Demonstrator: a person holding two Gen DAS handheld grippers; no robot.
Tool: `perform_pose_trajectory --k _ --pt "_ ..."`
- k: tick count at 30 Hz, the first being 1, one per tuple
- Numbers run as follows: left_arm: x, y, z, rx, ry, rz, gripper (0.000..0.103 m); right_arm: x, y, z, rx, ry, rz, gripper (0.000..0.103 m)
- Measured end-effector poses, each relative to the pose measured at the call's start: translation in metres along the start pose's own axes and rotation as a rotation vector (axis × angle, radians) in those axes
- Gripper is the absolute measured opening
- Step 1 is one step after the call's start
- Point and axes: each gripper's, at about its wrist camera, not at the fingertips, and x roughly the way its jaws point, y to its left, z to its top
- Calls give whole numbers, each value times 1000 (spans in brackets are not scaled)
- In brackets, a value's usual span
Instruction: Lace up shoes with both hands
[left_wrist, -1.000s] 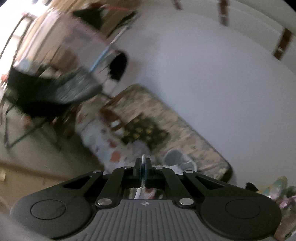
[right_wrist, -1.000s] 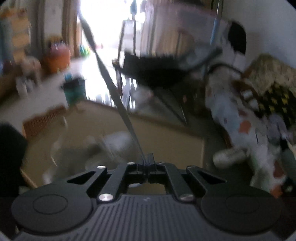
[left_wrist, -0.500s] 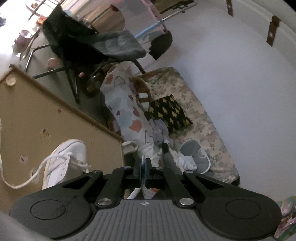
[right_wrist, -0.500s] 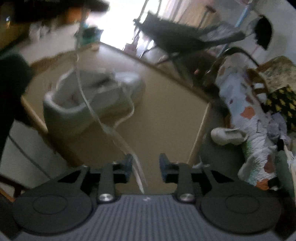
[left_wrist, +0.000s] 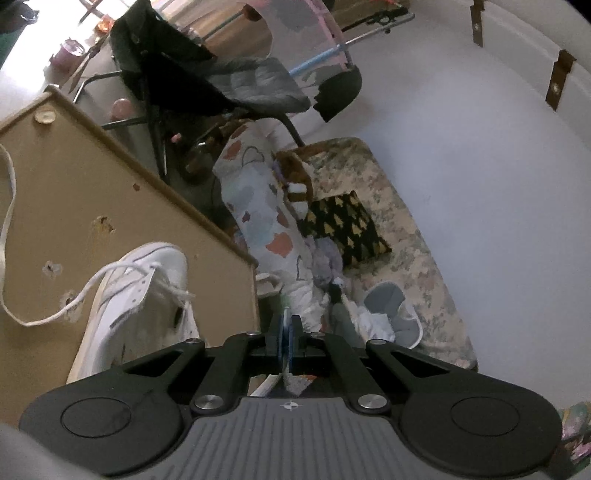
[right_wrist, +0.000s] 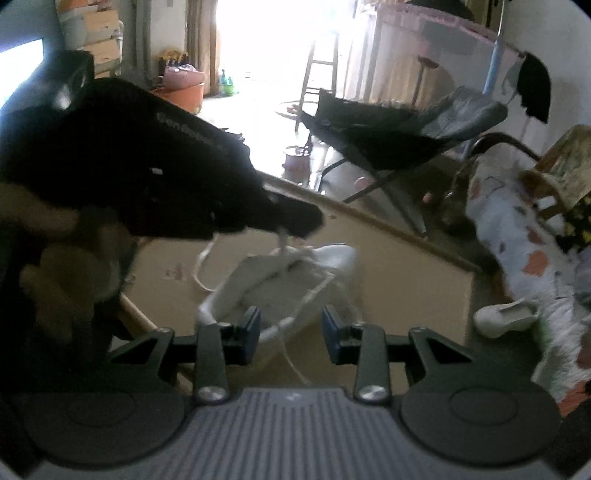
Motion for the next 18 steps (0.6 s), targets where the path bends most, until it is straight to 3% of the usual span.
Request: perform_pose_trajectory --k 6,10,13,18 --pt "2 -2 -7 35 23 14 2 10 -5 12 51 0 -12 31" --pt "2 -3 -8 70 21 39 2 13 -7 18 68 0 -5 12" --pt "2 -1 -9 72 23 37 2 14 -6 17 76 12 6 6" --pt "3 2 -10 68 26 38 2 18 -3 16 74 35 14 3"
